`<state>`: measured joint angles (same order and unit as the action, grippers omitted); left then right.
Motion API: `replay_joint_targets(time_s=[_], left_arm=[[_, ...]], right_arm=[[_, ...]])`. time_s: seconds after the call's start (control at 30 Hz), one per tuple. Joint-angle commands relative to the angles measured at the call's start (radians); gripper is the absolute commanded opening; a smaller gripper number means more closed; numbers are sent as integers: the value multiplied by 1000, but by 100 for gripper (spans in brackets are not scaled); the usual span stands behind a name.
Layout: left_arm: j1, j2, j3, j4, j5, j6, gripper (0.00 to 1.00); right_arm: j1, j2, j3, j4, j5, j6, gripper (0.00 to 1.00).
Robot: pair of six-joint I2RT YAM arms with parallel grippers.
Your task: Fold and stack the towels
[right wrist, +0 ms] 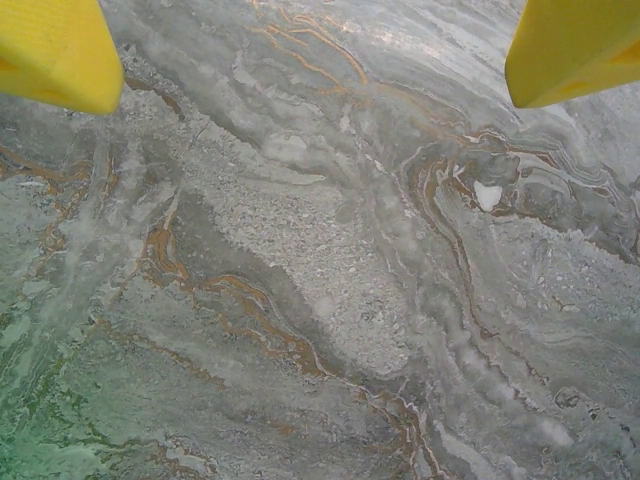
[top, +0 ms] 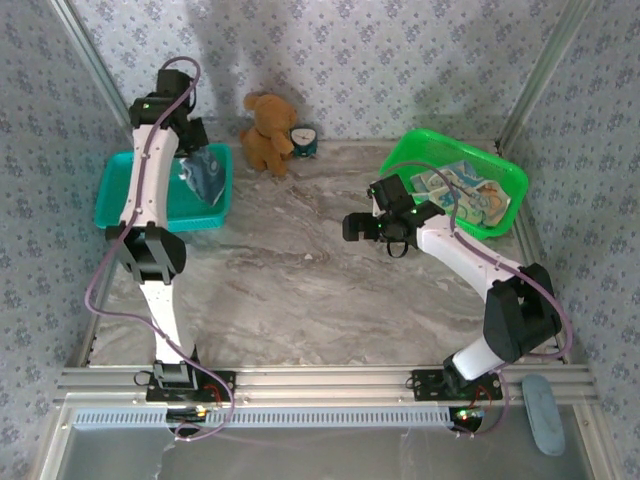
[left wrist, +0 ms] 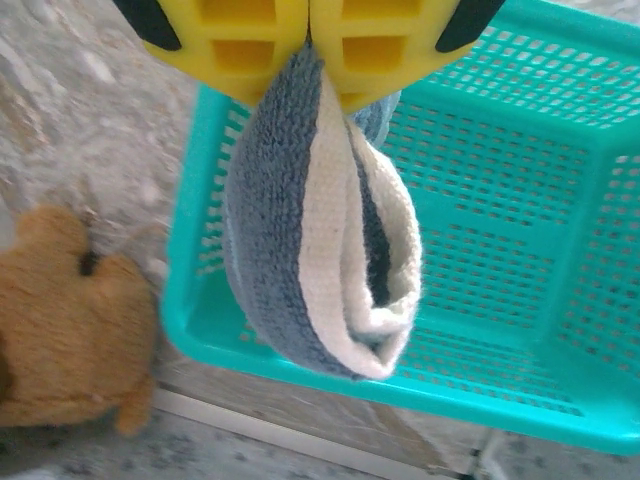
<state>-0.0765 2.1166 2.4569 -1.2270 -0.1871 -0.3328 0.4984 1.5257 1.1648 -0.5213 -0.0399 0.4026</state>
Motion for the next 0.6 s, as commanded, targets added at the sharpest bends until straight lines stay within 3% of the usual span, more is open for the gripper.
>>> replay_joint_targets(time_s=[0.0, 0.4, 0.5, 0.53, 0.57], left_arm=[[-17, 7, 32, 5, 82, -38, 0], [65, 42, 25, 0, 89, 54, 0], [104, 68, 25, -3, 19, 128, 0], [125, 78, 25, -1, -12, 152, 3], [150, 89, 20, 10, -35, 168, 20]], right_arm=[[-4, -11, -5, -15, 4, 16, 100], [-3, -4, 10, -11, 9, 17, 100], [-1, 1, 19, -14, 15, 17, 100], [1, 1, 19, -14, 13, 18, 100], [5, 1, 18, -16, 12, 18, 100]])
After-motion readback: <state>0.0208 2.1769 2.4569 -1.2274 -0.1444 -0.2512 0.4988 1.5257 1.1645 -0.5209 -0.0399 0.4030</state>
